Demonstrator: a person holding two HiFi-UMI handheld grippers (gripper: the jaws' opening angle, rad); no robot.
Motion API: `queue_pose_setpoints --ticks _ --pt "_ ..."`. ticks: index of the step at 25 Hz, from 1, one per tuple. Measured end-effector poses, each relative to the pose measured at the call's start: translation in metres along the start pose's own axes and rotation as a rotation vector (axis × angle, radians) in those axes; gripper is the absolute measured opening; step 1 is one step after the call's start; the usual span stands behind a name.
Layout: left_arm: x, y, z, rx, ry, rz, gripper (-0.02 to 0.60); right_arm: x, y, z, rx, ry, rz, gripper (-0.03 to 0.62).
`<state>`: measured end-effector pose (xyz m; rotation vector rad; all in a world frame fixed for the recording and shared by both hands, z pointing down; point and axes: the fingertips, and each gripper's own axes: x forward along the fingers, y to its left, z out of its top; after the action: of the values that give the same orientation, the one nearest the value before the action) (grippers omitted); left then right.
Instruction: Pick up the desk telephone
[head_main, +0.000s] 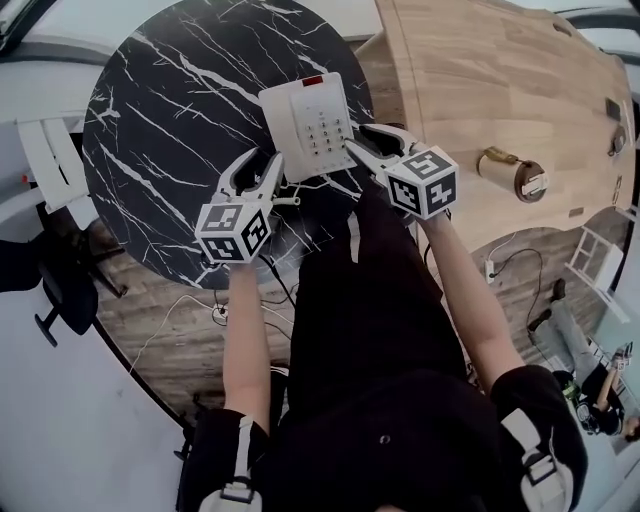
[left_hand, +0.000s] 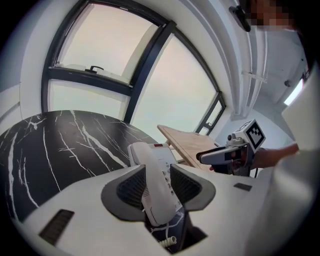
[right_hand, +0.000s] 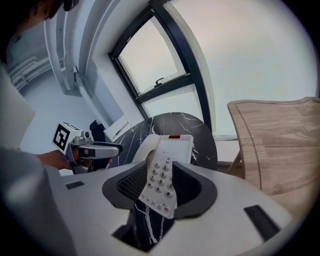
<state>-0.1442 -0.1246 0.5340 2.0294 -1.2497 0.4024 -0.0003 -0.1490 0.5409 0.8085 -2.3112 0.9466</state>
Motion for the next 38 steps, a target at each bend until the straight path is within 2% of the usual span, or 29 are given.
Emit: queue_pose_setpoints --ticks 7,12,16,22,29,38 --pt "0.023 0.011 -0.024 -0.087 0.041 -0.038 0.219 0.027 -0.015 -0.021 0.027 0.059 0.002 0.220" --pt "0.040 0.009 -0.037 -0.058 0.096 -0.065 0.272 0.042 -0.026 -0.034 0.034 0.102 -0.002 0.232" --pt "0.050 0.008 -0.044 -0.062 0.117 -0.075 0.281 0.051 -0.033 -0.041 0.037 0.131 0.001 0.232" --pt "0.058 0.012 -0.046 -0.146 0.112 -0.115 0.293 0.062 -0.036 -0.047 0.040 0.160 0.018 0.232" --pt "0.062 0.015 -0.048 -0.164 0.117 -0.158 0.327 0.071 -0.040 -0.050 0.025 0.185 0.022 0.233" --pt "0.067 0.013 -0.048 -0.140 0.149 -0.235 0.341 0.074 -0.041 -0.051 0.022 0.211 0.057 0.254"
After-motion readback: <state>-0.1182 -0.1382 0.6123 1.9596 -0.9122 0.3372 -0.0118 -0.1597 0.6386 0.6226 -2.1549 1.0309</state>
